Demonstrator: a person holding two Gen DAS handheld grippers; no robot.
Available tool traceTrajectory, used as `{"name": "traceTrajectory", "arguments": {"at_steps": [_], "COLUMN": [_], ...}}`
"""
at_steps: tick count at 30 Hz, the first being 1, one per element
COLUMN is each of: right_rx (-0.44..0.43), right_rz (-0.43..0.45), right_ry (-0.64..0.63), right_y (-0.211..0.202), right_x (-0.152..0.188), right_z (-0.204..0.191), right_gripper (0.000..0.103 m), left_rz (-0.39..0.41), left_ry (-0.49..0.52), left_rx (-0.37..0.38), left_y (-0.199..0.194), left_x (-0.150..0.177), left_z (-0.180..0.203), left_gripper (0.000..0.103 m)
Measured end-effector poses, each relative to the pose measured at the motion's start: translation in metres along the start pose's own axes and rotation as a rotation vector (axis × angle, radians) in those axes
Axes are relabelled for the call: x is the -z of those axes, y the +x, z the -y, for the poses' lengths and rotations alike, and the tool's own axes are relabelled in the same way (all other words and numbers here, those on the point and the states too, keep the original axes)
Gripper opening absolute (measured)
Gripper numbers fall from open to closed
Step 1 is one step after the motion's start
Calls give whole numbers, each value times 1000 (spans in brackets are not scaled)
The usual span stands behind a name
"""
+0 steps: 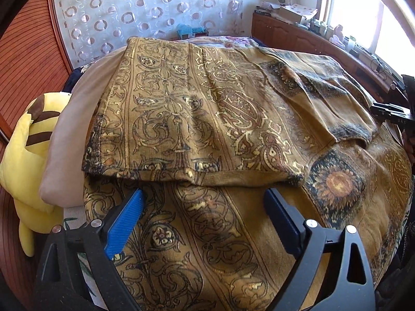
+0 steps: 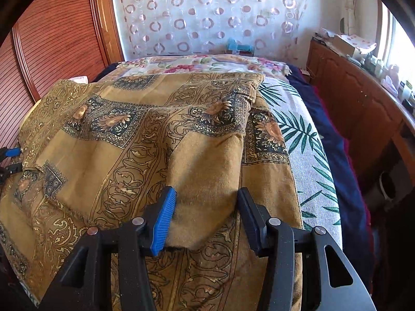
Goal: Fold small clothes
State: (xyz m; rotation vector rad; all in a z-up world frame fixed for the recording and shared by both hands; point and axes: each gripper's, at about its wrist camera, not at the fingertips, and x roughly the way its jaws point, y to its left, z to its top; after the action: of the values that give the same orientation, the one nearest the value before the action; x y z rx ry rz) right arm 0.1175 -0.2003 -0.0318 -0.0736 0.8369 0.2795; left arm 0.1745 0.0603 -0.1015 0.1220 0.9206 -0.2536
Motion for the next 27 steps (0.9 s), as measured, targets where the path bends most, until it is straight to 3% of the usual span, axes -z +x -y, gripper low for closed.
{"name": "traceTrajectory", "arguments": {"at_steps": [4, 7, 11, 16, 22, 27], "right_rx": [-4, -6, -5, -6, -6, -6], "right_rz": [0, 0, -1, -1, 0, 0], "right_ry": [0, -1, -4, -3, -4, -4], "right_y": [1, 1, 1, 1, 1, 1], "right_x": [0, 0, -1, 0, 0, 0], "right_z": [1, 3, 4, 4, 4, 4], "right_gripper": [51, 51, 51, 51, 52, 52], "left_rz": [22, 86, 166, 179, 106, 72], "left_ry": [-66, -110, -147, -137, -101, -129], "left_rx": [12, 9, -21, -85, -162, -167], "left_y": [-13, -32, -51, -49, -19, -6], "left_x": [5, 6, -2, -18, -25, -23], "left_z": [-13, -25, -42, -50, -54, -63], "left_gripper": [73, 57, 27, 26, 23, 24]}}
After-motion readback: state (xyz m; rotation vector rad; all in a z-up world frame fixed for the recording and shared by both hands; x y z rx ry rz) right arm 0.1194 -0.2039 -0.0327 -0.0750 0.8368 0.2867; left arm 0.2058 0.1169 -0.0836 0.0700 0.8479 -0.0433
